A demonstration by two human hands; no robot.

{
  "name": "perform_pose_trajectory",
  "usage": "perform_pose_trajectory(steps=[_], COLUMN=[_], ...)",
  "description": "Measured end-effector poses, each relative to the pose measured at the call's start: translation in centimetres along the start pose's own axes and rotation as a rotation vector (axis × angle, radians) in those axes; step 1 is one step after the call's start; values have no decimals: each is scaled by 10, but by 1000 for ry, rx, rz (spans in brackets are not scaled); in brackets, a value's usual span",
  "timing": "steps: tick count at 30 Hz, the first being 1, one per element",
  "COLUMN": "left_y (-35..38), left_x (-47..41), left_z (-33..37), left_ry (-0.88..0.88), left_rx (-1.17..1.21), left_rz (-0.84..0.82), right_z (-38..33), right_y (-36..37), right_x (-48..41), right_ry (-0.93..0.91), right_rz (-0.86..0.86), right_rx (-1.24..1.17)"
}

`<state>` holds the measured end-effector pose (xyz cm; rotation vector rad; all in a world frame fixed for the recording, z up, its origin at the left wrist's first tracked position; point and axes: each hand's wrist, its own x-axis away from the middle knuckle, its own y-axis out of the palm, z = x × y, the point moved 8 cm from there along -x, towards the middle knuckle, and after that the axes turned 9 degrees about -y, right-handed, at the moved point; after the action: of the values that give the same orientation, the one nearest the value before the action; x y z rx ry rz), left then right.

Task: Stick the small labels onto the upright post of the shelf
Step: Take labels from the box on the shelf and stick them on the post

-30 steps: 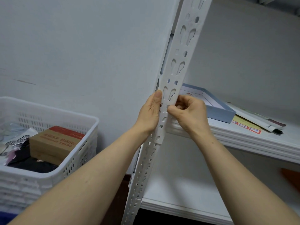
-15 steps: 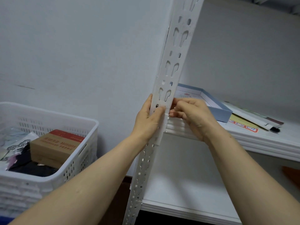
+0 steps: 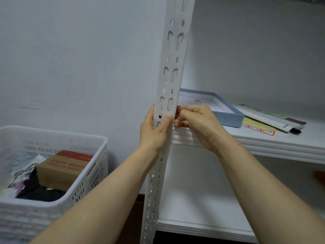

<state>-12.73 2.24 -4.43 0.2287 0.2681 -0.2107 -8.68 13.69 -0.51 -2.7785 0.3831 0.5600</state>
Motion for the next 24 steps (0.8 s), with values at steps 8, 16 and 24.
perform_pose_trajectory(steps=[8,16,24], left_y=[0,2,1], left_x=[1,0,-1], left_z=[3,0,0], left_ry=[13,-22,-25], left_rx=[-15,73,73], left_rz=[-41,-47,-42], right_z=[0,-1,-1], right_y=[0,0,0], right_x=[-1,0,1], right_ry=[1,-4,-1], right_rz=[-3,-3,5], right_rx=[-6,9,4])
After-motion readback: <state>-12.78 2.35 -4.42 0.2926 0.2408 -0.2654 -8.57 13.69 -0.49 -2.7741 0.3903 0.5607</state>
